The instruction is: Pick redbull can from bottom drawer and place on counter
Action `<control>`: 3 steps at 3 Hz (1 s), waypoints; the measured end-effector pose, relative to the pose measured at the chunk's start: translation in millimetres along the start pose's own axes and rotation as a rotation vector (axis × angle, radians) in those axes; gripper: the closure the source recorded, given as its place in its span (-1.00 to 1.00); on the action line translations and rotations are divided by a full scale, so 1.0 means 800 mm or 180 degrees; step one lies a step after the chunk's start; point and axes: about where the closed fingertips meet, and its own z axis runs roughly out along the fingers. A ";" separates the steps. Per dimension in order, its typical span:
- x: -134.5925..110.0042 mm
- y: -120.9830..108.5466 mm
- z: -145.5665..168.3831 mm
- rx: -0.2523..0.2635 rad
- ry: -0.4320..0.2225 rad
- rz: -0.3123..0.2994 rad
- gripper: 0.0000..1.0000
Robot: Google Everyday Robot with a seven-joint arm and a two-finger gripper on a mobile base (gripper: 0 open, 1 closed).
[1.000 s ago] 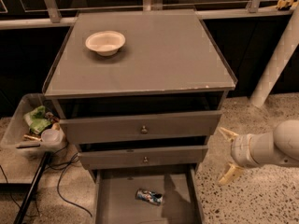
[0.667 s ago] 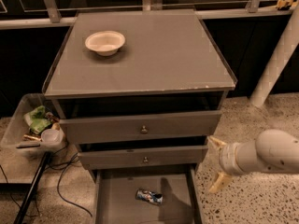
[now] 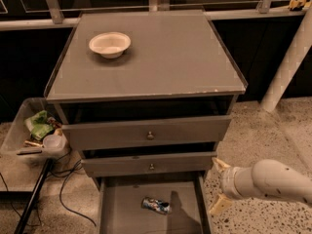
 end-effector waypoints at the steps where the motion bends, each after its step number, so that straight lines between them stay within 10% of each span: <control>1: 0.021 0.003 0.030 0.0099 -0.0069 0.0123 -1.00; 3: 0.014 0.011 0.041 0.0035 -0.0072 0.0053 -1.00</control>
Offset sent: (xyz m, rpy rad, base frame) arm 0.0044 -0.0040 -0.0223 0.0240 -0.0181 -0.0344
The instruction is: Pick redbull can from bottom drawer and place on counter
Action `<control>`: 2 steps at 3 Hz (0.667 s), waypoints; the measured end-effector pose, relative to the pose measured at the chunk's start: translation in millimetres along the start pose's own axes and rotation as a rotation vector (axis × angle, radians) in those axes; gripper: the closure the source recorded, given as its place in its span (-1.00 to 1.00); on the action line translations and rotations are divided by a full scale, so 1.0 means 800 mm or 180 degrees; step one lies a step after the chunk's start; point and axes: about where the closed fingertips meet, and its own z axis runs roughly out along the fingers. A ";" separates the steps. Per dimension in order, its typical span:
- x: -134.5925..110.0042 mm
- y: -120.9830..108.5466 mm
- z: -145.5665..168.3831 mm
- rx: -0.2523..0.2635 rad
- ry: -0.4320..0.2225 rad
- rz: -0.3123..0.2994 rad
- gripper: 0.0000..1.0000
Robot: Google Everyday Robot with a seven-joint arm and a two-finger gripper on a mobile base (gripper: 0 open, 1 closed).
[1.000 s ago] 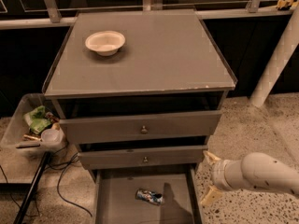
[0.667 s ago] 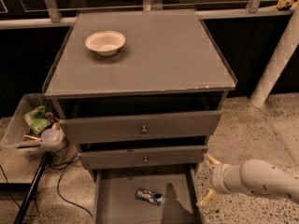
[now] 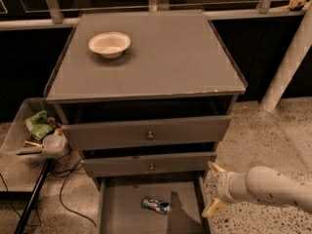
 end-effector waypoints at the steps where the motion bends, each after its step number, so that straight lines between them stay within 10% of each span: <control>1: -0.018 0.027 0.052 -0.0257 -0.0083 -0.0132 -1.00; 2: -0.037 0.063 0.114 -0.0540 -0.0222 -0.0224 -1.00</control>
Offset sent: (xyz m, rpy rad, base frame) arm -0.0152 0.1285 -0.1266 0.1105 0.1619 0.2568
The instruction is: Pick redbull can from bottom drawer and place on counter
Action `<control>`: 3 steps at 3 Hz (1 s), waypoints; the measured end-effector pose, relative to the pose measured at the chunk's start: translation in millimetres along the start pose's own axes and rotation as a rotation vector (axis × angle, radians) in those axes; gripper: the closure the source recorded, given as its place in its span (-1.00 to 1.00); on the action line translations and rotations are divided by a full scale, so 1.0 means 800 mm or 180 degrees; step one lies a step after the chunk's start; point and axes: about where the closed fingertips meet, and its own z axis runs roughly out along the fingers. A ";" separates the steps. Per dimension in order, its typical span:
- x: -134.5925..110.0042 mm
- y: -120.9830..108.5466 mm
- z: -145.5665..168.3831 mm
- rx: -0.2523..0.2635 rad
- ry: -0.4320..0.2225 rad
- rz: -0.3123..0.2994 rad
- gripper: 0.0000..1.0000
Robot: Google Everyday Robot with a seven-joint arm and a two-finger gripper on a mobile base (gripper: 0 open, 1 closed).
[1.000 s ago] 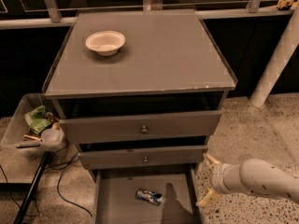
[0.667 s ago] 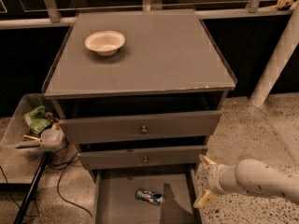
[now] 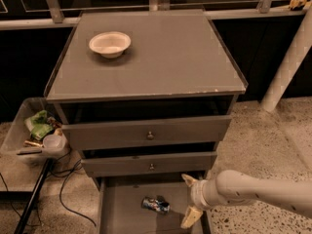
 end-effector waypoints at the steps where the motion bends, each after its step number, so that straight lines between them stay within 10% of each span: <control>1: -0.001 0.019 0.056 -0.0171 -0.0117 0.0011 -1.00; 3: 0.017 0.026 0.130 -0.0246 -0.0448 0.0193 -1.00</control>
Offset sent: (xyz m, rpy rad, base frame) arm 0.0062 0.0501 -0.1031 0.1483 0.0692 0.0213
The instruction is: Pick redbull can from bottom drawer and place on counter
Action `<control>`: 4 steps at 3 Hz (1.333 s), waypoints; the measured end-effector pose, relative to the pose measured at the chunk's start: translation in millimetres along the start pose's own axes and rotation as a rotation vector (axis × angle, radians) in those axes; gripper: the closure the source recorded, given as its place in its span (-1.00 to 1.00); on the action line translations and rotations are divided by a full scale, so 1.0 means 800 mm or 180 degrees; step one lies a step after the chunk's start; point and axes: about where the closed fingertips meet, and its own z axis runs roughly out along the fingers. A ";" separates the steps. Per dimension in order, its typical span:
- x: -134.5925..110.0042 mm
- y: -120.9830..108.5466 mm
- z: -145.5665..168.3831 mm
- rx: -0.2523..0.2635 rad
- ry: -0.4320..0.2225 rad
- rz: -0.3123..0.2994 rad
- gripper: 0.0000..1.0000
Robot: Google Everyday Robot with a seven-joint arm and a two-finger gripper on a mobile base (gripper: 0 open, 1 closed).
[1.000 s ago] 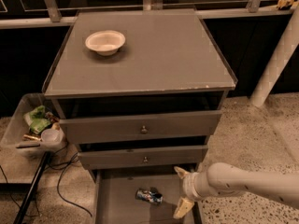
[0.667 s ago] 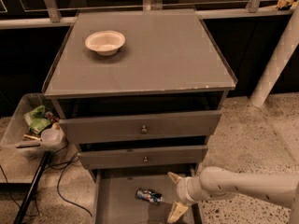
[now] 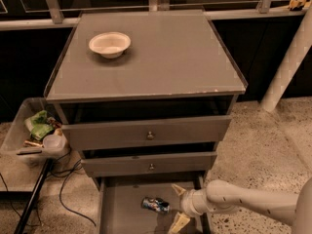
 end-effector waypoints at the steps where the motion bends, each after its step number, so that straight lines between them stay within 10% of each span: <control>1: 0.024 -0.010 0.031 0.0092 -0.0120 0.0132 -1.00; 4: 0.069 -0.036 0.098 0.0250 -0.0177 0.0366 -1.00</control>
Offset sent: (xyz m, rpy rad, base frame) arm 0.0352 -0.0101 -0.0907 0.0480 -0.0237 -0.1656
